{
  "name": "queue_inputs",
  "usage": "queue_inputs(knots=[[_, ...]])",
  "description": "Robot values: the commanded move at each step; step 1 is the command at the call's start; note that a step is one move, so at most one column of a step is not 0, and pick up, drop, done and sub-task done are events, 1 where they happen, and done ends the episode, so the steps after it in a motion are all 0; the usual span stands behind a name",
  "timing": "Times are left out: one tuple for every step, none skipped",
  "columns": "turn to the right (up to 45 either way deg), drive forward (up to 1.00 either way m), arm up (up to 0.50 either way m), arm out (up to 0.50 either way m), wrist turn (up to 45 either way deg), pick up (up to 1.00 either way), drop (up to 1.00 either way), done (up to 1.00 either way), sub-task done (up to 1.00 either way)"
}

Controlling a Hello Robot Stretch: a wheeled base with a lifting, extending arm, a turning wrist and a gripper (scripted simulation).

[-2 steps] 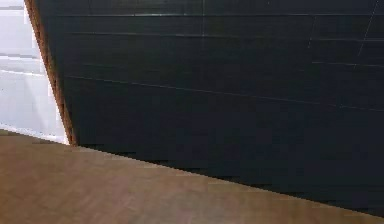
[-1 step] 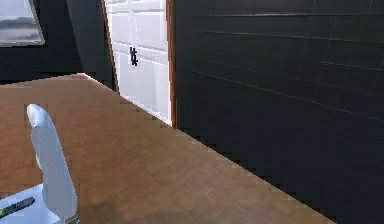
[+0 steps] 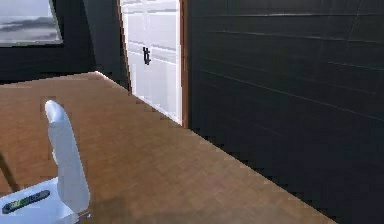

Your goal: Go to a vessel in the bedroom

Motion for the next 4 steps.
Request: queue_inputs(knots=[[0.0,1.0,0.0,0.0,0.0,0.0,0.0,0.0,0.0],[0.0,0.05,0.0,0.0,0.0,0.0,0.0,0.0,0.0],[-21.0,0.0,0.0,0.0,0.0,0.0,0.0,0.0,0.0],[0.0,0.85,0.0,0.0,0.0,0.0,0.0,0.0,0.0]])
